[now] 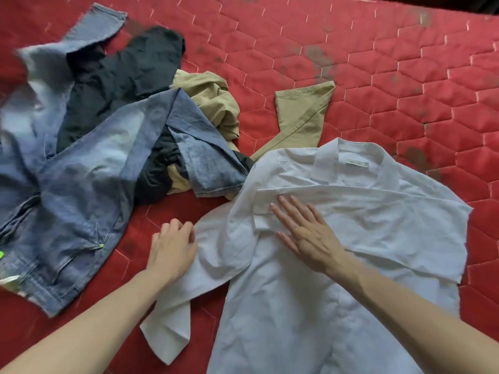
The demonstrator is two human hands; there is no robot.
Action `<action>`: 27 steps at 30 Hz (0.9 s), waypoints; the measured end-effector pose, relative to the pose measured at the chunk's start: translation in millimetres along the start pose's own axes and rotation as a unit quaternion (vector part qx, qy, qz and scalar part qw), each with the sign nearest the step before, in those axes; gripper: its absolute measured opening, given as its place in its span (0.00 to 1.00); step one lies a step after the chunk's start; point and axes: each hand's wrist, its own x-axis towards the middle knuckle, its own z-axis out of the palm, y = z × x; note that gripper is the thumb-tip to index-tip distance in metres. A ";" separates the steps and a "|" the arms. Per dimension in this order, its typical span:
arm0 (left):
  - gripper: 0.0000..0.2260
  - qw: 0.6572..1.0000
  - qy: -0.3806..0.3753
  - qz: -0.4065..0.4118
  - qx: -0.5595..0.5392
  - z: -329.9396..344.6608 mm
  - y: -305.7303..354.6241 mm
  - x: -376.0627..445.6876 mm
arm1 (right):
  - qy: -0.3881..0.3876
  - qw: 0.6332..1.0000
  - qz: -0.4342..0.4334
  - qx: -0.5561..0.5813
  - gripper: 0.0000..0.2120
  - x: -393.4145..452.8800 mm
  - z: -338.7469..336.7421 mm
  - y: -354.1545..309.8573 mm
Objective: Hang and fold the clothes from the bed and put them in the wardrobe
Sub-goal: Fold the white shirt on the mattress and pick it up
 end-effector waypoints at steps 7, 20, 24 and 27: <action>0.13 0.984 -0.108 -0.026 -0.137 -9.6 -51.3 -10.8 | -0.027 0.995 0.100 0.000 0.37 5.6 11.4 -27.1; 0.14 0.929 -0.097 0.041 -0.355 -107.5 -112.0 -33.9 | 0.027 0.973 0.227 0.032 0.35 39.1 -6.0 -68.0; 0.11 0.937 -0.201 0.037 -0.285 -118.8 -123.8 -37.6 | 0.056 0.962 0.250 0.097 0.42 55.2 -6.4 -84.1; 0.06 0.949 -0.235 0.033 -0.207 -126.2 -138.2 -37.6 | 0.041 0.962 0.251 0.103 0.44 55.8 -9.3 -94.3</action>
